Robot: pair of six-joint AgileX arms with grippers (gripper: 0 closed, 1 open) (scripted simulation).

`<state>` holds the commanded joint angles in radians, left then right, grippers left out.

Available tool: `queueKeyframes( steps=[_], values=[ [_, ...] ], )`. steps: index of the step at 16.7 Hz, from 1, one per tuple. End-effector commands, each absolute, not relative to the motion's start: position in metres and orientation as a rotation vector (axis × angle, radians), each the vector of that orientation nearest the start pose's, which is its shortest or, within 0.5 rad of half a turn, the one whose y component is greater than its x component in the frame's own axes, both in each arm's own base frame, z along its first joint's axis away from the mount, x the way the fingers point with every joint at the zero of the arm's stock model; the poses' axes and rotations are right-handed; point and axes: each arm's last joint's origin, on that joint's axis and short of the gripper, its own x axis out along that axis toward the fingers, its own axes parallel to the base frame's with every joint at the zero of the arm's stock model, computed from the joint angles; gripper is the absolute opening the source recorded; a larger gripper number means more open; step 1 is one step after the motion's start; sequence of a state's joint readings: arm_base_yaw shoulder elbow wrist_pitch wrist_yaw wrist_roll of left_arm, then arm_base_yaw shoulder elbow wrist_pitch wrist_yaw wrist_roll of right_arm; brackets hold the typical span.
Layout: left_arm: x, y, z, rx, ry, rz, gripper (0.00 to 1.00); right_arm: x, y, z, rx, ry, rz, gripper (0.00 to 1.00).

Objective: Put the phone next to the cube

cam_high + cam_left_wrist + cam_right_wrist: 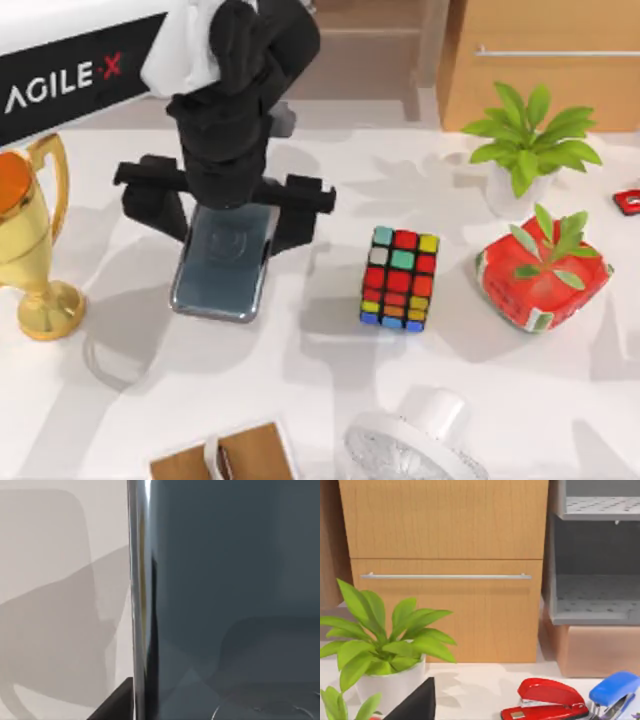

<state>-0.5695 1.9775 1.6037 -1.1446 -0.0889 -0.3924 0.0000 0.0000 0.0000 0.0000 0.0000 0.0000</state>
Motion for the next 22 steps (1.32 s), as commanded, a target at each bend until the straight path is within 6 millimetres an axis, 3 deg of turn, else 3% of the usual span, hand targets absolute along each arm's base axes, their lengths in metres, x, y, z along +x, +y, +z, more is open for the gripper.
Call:
queueKeyframes(
  steps=[8,13,18,22],
  values=[
    [0.335,-0.205,0.213,0.075,1.444,-0.109,0.00,0.106,-0.001,0.160,0.000,0.000,0.000,1.00],
    [0.345,-0.209,0.205,0.008,1.421,-0.104,0.00,0.106,-0.001,0.160,0.000,0.000,0.000,1.00],
    [0.354,-0.211,0.176,-0.023,1.445,-0.075,0.00,0.106,-0.001,0.160,0.000,0.000,0.000,1.00],
    [0.353,-0.210,0.135,0.001,1.527,-0.029,0.00,0.106,-0.001,0.160,0.000,0.000,0.000,1.00]
  ],
)
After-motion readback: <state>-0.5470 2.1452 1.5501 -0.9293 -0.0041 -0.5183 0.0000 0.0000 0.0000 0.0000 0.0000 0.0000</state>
